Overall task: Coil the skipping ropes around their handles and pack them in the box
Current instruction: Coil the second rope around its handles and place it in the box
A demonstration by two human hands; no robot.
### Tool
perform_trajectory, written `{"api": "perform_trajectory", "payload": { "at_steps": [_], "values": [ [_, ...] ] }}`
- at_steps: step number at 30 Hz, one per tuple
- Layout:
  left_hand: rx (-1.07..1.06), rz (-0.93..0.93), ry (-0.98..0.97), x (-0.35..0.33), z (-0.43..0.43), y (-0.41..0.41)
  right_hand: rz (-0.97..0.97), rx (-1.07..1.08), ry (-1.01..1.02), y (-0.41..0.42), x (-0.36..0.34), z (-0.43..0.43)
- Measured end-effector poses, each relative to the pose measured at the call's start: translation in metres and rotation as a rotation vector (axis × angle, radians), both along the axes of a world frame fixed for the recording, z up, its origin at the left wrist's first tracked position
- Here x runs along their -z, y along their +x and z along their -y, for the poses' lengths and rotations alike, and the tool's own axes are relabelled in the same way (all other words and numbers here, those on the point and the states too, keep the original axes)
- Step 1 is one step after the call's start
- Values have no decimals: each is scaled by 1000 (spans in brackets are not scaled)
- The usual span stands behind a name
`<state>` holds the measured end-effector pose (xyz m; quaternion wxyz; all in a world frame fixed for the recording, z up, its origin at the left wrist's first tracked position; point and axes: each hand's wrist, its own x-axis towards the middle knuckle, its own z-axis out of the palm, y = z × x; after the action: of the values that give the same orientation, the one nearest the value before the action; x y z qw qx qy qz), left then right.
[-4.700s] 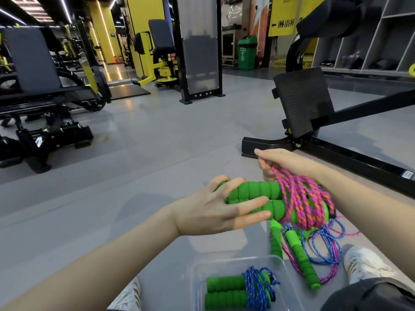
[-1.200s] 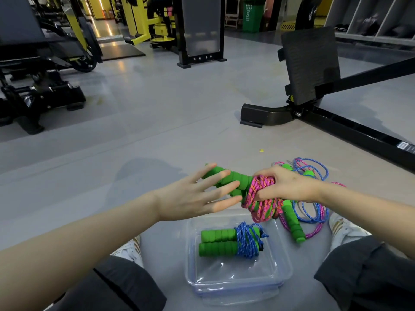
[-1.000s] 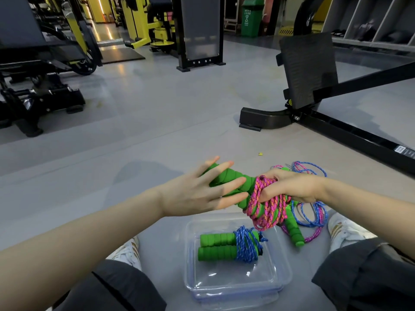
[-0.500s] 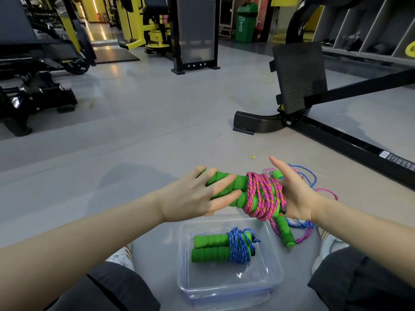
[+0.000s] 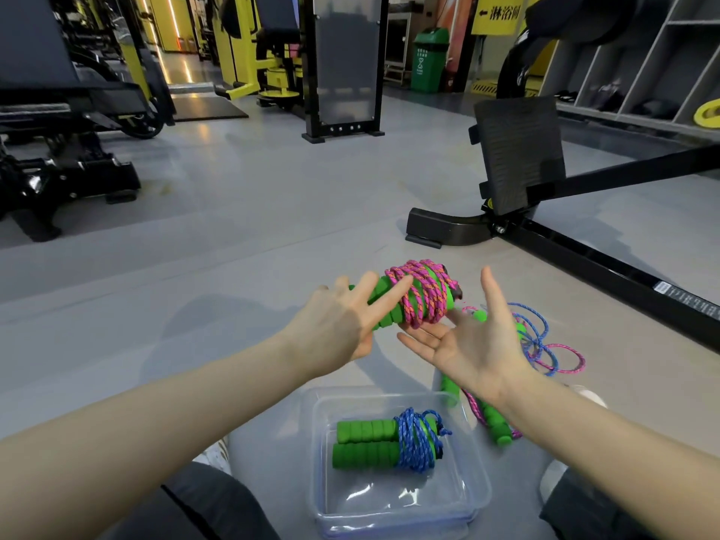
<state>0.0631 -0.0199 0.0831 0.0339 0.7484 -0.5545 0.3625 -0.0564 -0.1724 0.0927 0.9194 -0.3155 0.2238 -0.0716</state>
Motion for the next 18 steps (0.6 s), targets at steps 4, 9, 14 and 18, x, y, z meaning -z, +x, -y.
{"api": "perform_trajectory", "payload": {
  "at_steps": [4,9,14,18],
  "values": [
    [-12,36,-24,-2,6,-8,-19,143,-186,11,-2,-27],
    [-31,17,10,7,12,-25,-27,407,-117,19,8,-39],
    [100,-13,-22,0,5,-20,26,244,-254,21,7,-10],
    [313,261,99,2,-8,2,-31,-250,-694,14,-5,32]
  ]
}}
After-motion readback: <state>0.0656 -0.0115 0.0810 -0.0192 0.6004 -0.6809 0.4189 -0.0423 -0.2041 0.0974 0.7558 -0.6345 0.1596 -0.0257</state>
